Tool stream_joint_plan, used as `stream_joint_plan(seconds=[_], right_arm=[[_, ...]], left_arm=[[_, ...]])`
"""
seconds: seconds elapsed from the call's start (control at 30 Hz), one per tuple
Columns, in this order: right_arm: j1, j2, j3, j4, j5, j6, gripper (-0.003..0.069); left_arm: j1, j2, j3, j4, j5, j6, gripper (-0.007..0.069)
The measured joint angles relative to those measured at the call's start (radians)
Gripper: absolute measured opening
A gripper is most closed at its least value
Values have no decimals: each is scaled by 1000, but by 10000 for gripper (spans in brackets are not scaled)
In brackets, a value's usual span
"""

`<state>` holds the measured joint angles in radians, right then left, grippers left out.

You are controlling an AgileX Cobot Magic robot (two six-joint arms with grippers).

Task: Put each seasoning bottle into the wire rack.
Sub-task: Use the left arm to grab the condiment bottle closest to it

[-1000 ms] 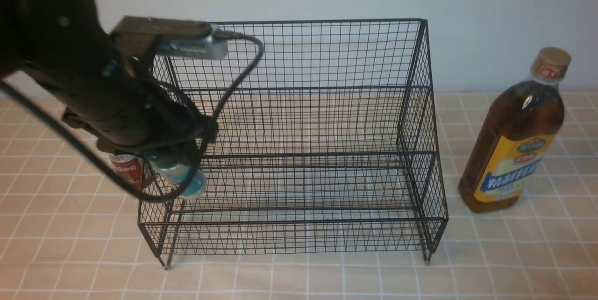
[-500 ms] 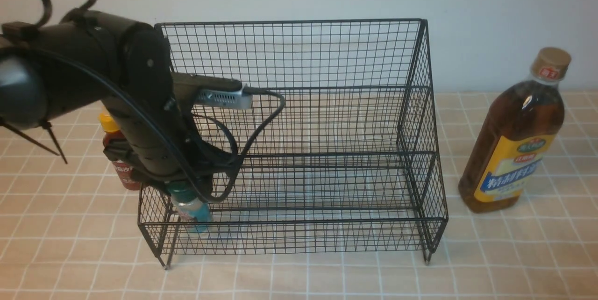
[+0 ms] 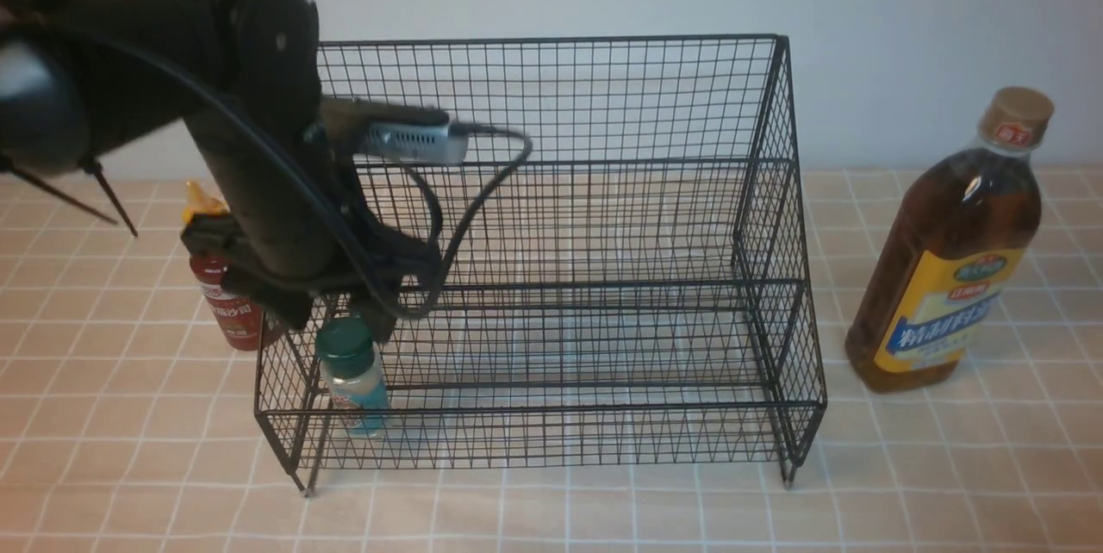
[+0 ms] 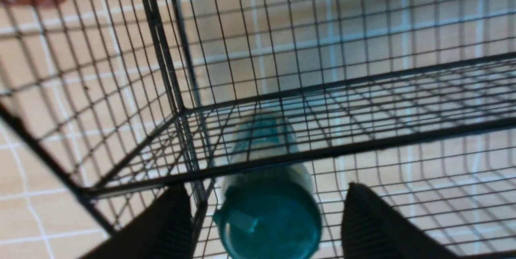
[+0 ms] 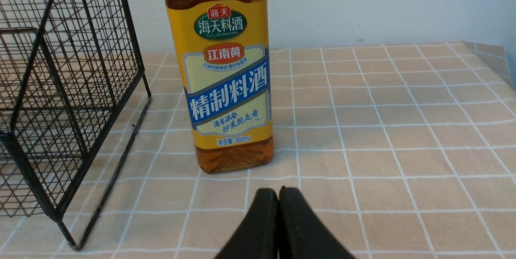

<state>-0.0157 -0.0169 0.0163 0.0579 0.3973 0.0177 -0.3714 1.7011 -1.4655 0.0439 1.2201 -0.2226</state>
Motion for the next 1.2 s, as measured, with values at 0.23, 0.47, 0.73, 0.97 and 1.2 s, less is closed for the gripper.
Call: stream_joint_plan(seconds=[0.23,0.47,0.73,0.97,1.2], right_arm=[[0,0,0,0,0,0,-10],[0,0,0,0,-1,0,-10],[0,0,0,0,-1,0,-10],[0,0,0,0,-1,0,-10],[0,0,0,0,-3,0,-10]], left_arm=[[96,-137,-77,86,7,26,41],[409,-180,-84,1,19,76,6],[475,-52,-84,-104,-5,261,119],[475,50,-84,-122,-106,371,394],[475,102,-84,-167,-169,448,542]])
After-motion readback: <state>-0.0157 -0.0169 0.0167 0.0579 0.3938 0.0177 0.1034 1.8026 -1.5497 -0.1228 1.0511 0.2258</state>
